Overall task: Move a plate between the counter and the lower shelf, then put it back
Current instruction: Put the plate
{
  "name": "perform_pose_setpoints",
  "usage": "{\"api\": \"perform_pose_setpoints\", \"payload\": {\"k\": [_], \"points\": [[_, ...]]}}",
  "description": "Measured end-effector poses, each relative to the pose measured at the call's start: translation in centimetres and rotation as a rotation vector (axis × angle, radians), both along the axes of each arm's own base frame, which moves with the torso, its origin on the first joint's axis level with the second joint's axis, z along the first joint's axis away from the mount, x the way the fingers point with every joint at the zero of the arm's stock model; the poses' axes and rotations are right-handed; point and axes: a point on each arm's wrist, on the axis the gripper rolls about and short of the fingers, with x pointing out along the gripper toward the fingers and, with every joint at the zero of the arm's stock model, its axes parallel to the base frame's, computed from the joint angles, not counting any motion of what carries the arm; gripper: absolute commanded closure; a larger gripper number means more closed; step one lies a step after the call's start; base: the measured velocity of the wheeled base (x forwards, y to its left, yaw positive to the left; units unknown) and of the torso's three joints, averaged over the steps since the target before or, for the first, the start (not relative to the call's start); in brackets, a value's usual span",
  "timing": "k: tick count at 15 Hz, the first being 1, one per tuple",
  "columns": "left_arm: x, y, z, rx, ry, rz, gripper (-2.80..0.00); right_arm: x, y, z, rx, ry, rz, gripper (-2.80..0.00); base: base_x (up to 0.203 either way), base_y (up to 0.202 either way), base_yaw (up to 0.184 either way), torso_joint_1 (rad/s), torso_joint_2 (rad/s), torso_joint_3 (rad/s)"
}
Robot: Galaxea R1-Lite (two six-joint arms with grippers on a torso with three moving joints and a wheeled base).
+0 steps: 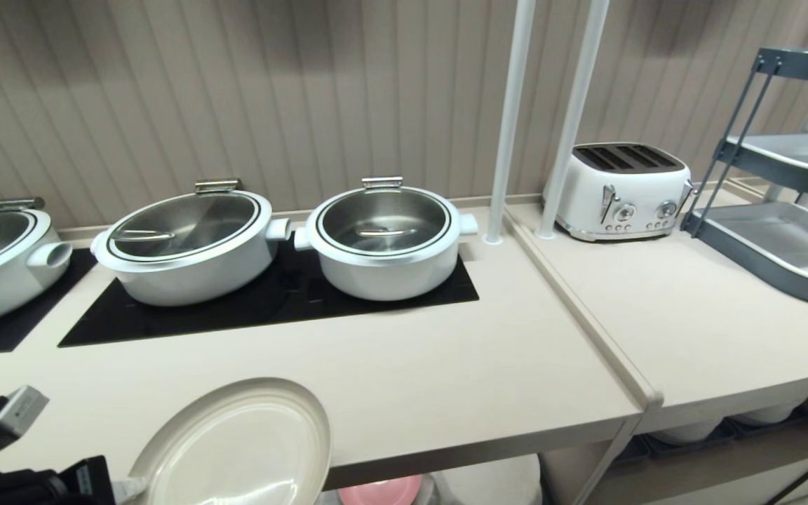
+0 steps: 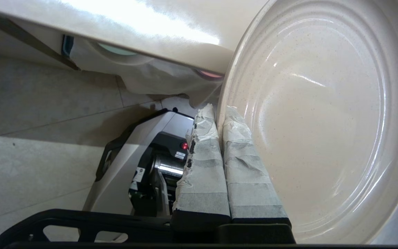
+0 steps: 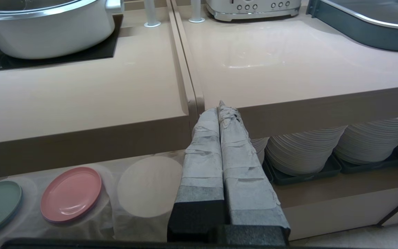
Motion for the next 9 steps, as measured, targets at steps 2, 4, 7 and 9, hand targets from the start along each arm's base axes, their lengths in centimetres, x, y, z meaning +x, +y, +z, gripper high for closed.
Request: {"api": "perform_pose_setpoints", "payload": {"k": [2, 4, 7, 9], "points": [[1.2, -0.1, 0.6, 0.001, 0.000, -0.005, 0.00, 0.0, 0.0, 0.0, 0.000, -0.001, 0.000, 0.00, 0.000, 0.000, 0.000, 0.000, 0.00, 0.000], [2.6, -0.2, 0.9, 0.003, 0.011, -0.016, 0.00, 0.0, 0.0, 0.0, 0.000, 0.000, -0.001, 0.00, 0.000, 0.000, 0.000, 0.000, 0.00, 0.000], [5.3, -0.5, 1.2, 0.008, 0.016, -0.032, 0.00, 0.0, 0.0, 0.0, 0.000, 0.000, 0.000, 0.00, 0.000, 0.000, 0.000, 0.000, 0.00, 0.000], [7.3, -0.7, 1.0, 0.014, 0.013, -0.051, 0.00, 0.0, 0.0, 0.0, 0.000, 0.000, 0.000, 0.00, 0.000, 0.000, 0.000, 0.000, 0.00, 0.000]]}}
